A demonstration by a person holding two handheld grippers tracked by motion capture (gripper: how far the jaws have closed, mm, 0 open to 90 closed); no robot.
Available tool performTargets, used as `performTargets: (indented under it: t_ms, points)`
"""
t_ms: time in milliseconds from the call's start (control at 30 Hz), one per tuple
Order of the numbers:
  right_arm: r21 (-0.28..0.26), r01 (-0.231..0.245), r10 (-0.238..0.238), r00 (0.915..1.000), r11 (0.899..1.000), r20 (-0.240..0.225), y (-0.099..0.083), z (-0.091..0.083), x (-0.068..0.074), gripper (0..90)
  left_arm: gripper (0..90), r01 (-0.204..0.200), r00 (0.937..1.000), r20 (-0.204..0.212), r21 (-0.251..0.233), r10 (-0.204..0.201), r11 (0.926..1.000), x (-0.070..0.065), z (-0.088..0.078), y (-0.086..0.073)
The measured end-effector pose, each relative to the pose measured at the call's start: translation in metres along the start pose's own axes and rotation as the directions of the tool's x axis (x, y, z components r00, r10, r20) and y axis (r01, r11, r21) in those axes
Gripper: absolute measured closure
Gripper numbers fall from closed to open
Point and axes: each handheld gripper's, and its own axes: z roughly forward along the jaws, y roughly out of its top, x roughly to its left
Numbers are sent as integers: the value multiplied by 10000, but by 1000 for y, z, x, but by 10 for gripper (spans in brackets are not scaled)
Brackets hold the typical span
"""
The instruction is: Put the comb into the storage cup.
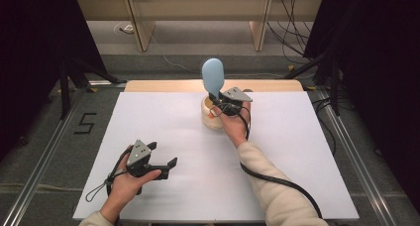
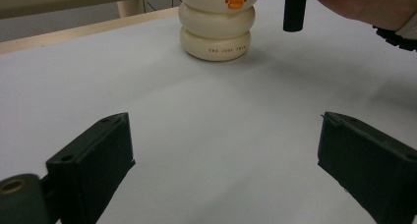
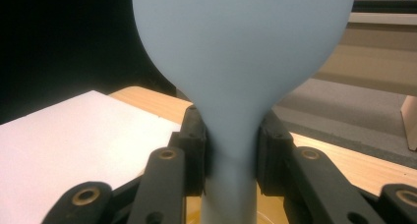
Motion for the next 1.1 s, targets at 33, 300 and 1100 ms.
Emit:
performTargets:
  t_ms: [33,300,1100]
  points:
    - [20,-45,45,10000,10000,-10,0,0,0,705,60,2,10000,-1,-3,-2,10000,0,0,0]
    - [46,-115,115,9999,9999,-12,0,0,-1,702,61,8,10000,0,-7,-8,10000,0,0,0]
    - [418,-149,157,9997,9990,-188,-3,0,-2,609,61,-27,10000,3,9,27,10000,0,0,0]
